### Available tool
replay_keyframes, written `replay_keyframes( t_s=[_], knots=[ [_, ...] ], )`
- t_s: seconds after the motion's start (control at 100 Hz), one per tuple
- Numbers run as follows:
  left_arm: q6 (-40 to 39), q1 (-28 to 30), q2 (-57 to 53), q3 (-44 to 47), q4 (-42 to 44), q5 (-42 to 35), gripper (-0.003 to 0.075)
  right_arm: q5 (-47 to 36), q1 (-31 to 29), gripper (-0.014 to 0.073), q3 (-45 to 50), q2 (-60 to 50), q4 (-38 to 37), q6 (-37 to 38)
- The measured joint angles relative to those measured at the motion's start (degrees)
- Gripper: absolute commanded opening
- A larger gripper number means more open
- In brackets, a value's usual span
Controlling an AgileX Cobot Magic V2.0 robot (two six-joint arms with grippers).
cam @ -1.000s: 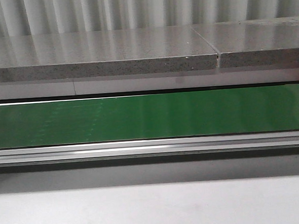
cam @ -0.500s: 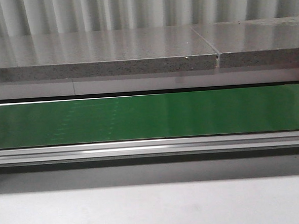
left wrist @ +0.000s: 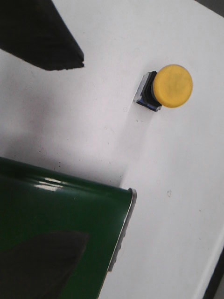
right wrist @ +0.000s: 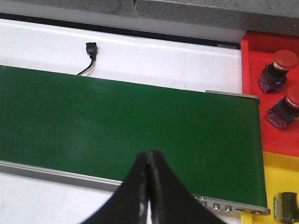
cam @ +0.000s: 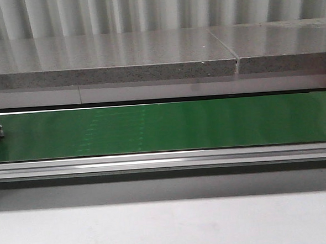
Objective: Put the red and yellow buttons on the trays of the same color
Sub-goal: 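Set the red button on the green belt and open the left gripper, then move the left gripper over a yellow push button and grasp it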
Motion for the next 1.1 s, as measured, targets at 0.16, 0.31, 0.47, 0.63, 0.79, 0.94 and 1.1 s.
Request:
replay_keyframes(
  t_s=[0.16, 0.31, 0.47, 0.63, 0.79, 0.94, 1.1],
  knots=[
    [-0.98, 0.11, 5.73, -3.52, 0.04, -0.27, 0.0640, 0.00, 0.00, -0.0068, 0.00, 0.00, 0.00, 0.00],
    [-3.72, 0.11, 11.01, -7.97, 2.58, -0.30, 0.0640, 0.00, 0.00, -0.0068, 0.00, 0.00, 0.00, 0.00],
    [-6.33, 0.11, 15.02, -11.77, 5.88, -0.30, 0.0640, 0.00, 0.00, -0.0068, 0.00, 0.00, 0.00, 0.00],
    [-7.14, 0.11, 18.95, -15.67, 7.43, -0.20, 0.0640, 0.00, 0.00, -0.0068, 0.00, 0.00, 0.00, 0.00],
    [-7.51, 0.11, 22.47, -18.82, 7.78, -0.20, 0.0640, 0.00, 0.00, -0.0068, 0.00, 0.00, 0.00, 0.00],
    [-7.60, 0.11, 25.49, -20.65, 7.78, -0.20, 0.0640, 0.00, 0.00, -0.0068, 0.00, 0.00, 0.00, 0.00],
    [-7.60, 0.11, 28.03, -21.52, 8.05, -1.08, 0.0638, 0.00, 0.00, -0.0068, 0.00, 0.00, 0.00, 0.00]
  ],
)
